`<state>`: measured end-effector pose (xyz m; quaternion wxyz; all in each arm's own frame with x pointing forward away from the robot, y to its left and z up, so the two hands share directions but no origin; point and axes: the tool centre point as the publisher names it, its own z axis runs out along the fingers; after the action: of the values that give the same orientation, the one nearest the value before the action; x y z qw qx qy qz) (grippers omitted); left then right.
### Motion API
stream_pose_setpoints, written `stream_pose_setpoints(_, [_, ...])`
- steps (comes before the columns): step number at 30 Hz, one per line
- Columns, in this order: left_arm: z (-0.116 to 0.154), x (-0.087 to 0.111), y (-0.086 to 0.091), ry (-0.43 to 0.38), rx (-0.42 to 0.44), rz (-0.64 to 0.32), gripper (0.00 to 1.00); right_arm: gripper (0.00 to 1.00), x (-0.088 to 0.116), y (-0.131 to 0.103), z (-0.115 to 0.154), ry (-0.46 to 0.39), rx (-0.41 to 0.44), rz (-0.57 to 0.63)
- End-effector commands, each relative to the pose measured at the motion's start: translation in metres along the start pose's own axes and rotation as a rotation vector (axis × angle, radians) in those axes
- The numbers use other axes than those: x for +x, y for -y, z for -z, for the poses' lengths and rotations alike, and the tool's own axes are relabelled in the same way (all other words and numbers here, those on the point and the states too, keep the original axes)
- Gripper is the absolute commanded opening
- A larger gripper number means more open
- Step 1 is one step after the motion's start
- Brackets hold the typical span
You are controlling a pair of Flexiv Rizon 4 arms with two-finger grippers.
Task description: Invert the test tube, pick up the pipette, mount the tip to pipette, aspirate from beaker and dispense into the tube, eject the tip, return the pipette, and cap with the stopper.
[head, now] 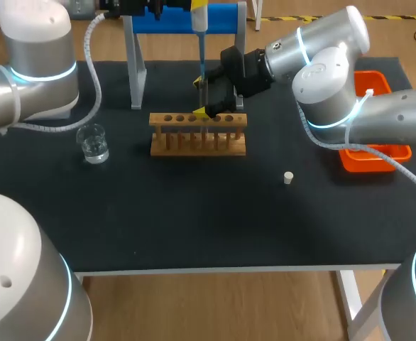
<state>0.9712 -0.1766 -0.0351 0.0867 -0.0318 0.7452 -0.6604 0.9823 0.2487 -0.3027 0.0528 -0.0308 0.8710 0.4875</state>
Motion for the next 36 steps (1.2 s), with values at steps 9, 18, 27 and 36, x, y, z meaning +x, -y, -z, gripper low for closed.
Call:
stream_pose_setpoints(9, [-0.004,0.012,-0.004,-0.011,-0.003,-0.040,0.00,1.00,-0.001,0.000,0.001,-0.005,0.003,0.000])
stream_pose_setpoints(18, [-0.006,0.015,-0.006,-0.015,-0.021,-0.067,0.00,1.00,-0.001,0.000,0.001,-0.005,0.003,0.000])
stream_pose_setpoints(27, [-0.007,0.016,-0.008,-0.015,-0.038,-0.078,0.00,1.00,-0.001,0.000,0.001,-0.005,0.003,0.000])
stream_pose_setpoints(36, [-0.008,0.017,-0.011,-0.011,-0.059,-0.087,0.00,1.00,-0.001,0.000,0.001,-0.005,0.003,0.000])
